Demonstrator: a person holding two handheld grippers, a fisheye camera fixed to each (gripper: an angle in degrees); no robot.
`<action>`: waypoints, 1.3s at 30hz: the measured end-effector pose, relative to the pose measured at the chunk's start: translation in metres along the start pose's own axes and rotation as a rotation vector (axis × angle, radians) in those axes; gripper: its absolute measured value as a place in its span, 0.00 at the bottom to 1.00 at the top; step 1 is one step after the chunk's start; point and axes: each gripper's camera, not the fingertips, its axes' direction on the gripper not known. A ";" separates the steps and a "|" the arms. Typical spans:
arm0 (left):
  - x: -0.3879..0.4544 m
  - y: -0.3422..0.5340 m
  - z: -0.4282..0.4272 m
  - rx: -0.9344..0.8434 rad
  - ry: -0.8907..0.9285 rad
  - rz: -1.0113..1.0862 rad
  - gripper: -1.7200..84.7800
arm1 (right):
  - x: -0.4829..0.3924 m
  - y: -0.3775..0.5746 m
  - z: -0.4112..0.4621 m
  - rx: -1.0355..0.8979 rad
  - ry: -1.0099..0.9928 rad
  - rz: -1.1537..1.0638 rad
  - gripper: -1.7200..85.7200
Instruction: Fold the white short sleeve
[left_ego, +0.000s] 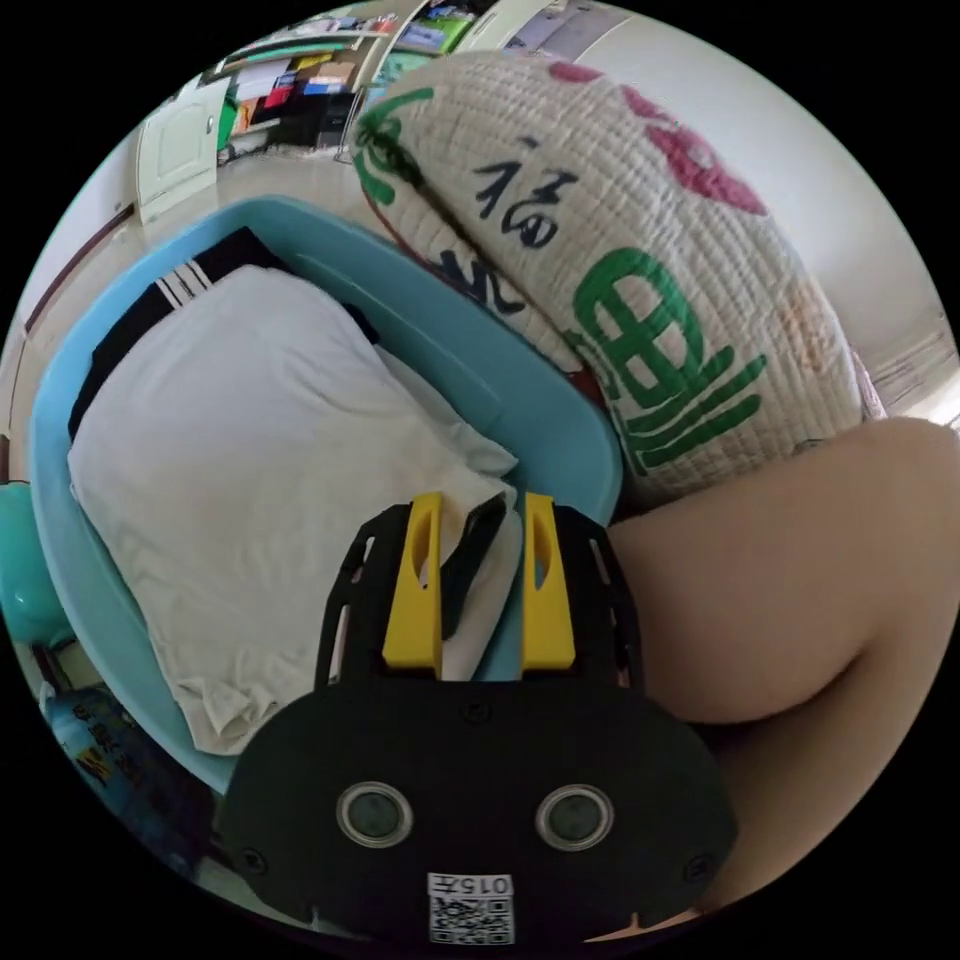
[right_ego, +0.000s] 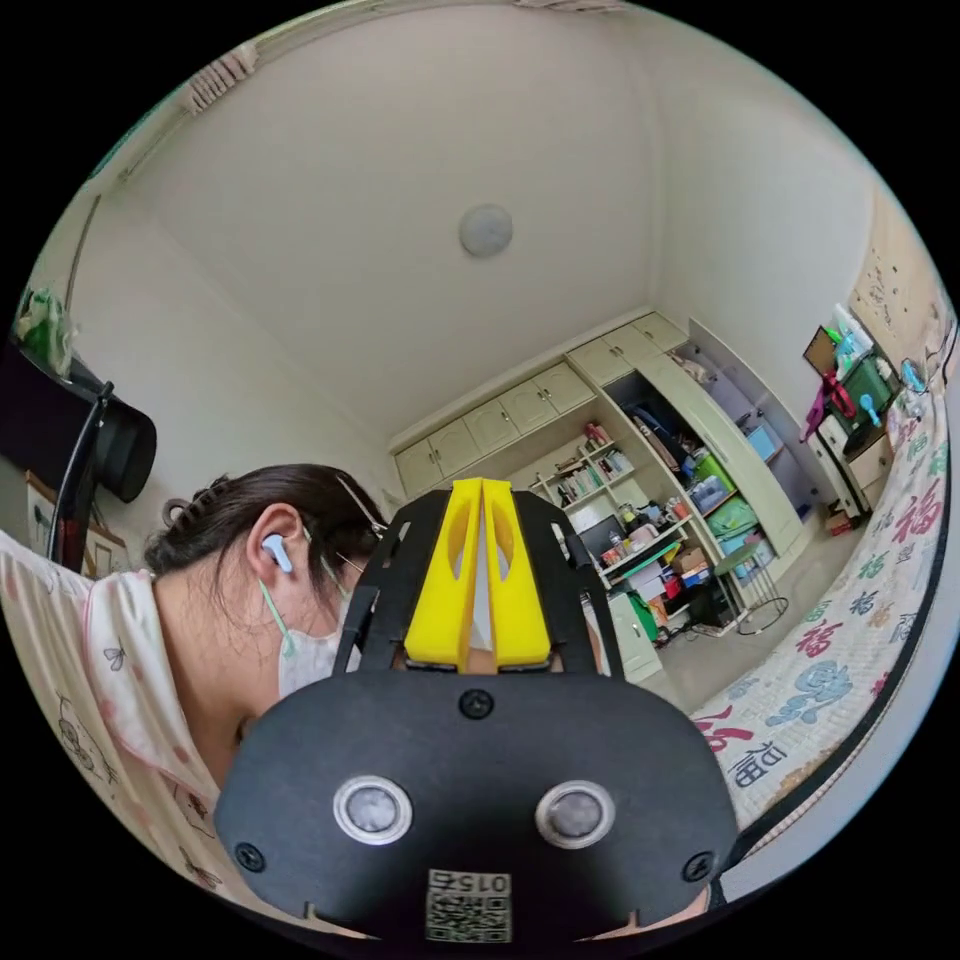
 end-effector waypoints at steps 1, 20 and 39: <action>-0.003 -0.001 -0.001 0.004 -0.007 -0.009 0.13 | 0.013 0.001 -0.004 -0.013 0.038 -0.008 0.01; -0.034 0.075 -0.326 0.839 0.476 0.078 0.01 | 0.176 0.062 -0.034 -0.518 0.105 0.107 0.08; 0.302 0.006 -0.392 0.820 1.097 0.763 0.02 | 0.152 0.126 -0.084 -0.691 0.143 -0.227 0.16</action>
